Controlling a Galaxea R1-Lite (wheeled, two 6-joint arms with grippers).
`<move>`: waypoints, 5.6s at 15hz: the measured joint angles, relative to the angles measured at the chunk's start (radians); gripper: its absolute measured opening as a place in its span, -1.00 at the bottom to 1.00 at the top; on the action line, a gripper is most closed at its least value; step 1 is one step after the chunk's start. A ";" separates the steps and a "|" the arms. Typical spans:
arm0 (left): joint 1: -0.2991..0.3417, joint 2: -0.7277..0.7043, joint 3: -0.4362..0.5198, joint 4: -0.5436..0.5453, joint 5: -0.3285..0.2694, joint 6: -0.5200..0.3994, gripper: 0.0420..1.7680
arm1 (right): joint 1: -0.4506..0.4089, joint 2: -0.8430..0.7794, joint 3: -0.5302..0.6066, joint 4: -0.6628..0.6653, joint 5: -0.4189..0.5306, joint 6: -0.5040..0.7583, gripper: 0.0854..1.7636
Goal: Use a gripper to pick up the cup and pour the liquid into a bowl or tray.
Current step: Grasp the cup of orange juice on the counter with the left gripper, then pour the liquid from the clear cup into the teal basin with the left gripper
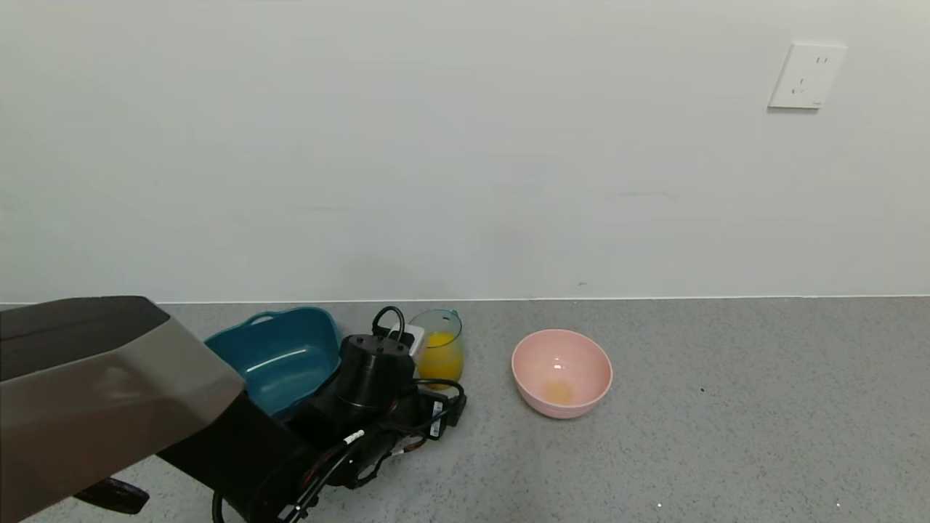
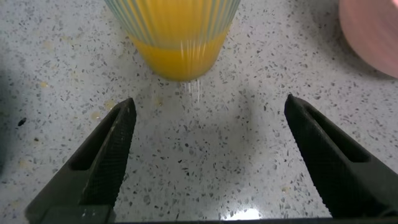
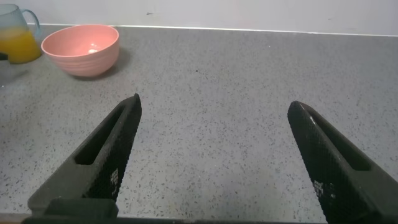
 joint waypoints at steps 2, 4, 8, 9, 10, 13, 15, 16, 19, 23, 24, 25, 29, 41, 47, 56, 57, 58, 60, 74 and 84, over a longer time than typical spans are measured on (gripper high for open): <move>0.003 0.030 -0.010 -0.030 0.026 -0.002 0.94 | 0.000 0.000 0.000 0.000 0.000 0.000 0.94; 0.004 0.059 -0.014 -0.106 0.043 -0.002 0.94 | 0.000 0.000 0.000 0.000 0.000 0.000 0.94; 0.003 0.105 -0.013 -0.191 0.064 -0.003 0.94 | 0.000 0.000 0.000 0.000 0.000 0.000 0.94; 0.003 0.116 -0.015 -0.220 0.071 -0.002 0.94 | 0.000 0.000 0.000 0.000 0.000 0.000 0.94; 0.004 0.128 -0.017 -0.249 0.078 -0.002 0.94 | 0.000 0.000 0.000 0.000 0.000 0.000 0.94; 0.004 0.176 -0.037 -0.302 0.098 -0.001 0.94 | 0.000 0.000 0.000 0.000 0.000 0.000 0.94; 0.008 0.200 -0.054 -0.332 0.099 -0.001 0.94 | 0.000 0.000 0.000 0.000 0.000 0.000 0.94; 0.009 0.209 -0.061 -0.335 0.099 -0.002 0.94 | 0.000 0.000 0.000 0.000 0.000 0.000 0.94; 0.013 0.230 -0.086 -0.339 0.105 -0.002 0.94 | 0.000 0.000 0.000 0.000 0.000 0.000 0.94; 0.023 0.255 -0.129 -0.339 0.127 -0.005 0.94 | 0.000 0.000 0.000 0.000 0.000 0.000 0.94; 0.023 0.259 -0.135 -0.339 0.127 -0.005 0.94 | 0.000 0.000 0.000 0.000 0.000 0.000 0.94; 0.023 0.266 -0.145 -0.339 0.129 -0.006 0.94 | 0.000 0.000 0.000 0.000 0.000 0.000 0.94; 0.023 0.280 -0.164 -0.360 0.130 -0.006 0.94 | 0.000 0.000 0.000 0.000 0.000 0.000 0.94; 0.025 0.323 -0.174 -0.448 0.143 -0.002 0.94 | 0.000 0.000 0.000 0.000 0.000 0.000 0.94; 0.024 0.348 -0.175 -0.499 0.165 0.003 0.94 | 0.000 0.000 0.000 0.000 0.000 0.000 0.94; 0.024 0.372 -0.187 -0.520 0.169 0.003 0.94 | 0.000 0.000 0.000 0.000 0.000 0.000 0.94; 0.025 0.374 -0.189 -0.520 0.172 0.003 0.94 | 0.000 0.000 0.000 0.000 0.000 0.000 0.94; 0.025 0.375 -0.192 -0.520 0.174 0.003 0.94 | 0.000 0.000 0.000 0.000 0.000 0.000 0.94; 0.025 0.378 -0.195 -0.520 0.176 0.003 0.94 | 0.000 0.000 0.000 0.000 0.000 0.000 0.94; 0.019 0.370 -0.182 -0.516 0.175 0.010 0.46 | 0.000 0.000 0.000 0.000 0.000 0.000 0.94; 0.022 0.206 -0.181 -0.394 0.173 0.054 0.45 | 0.000 0.000 0.000 0.000 0.000 0.000 0.94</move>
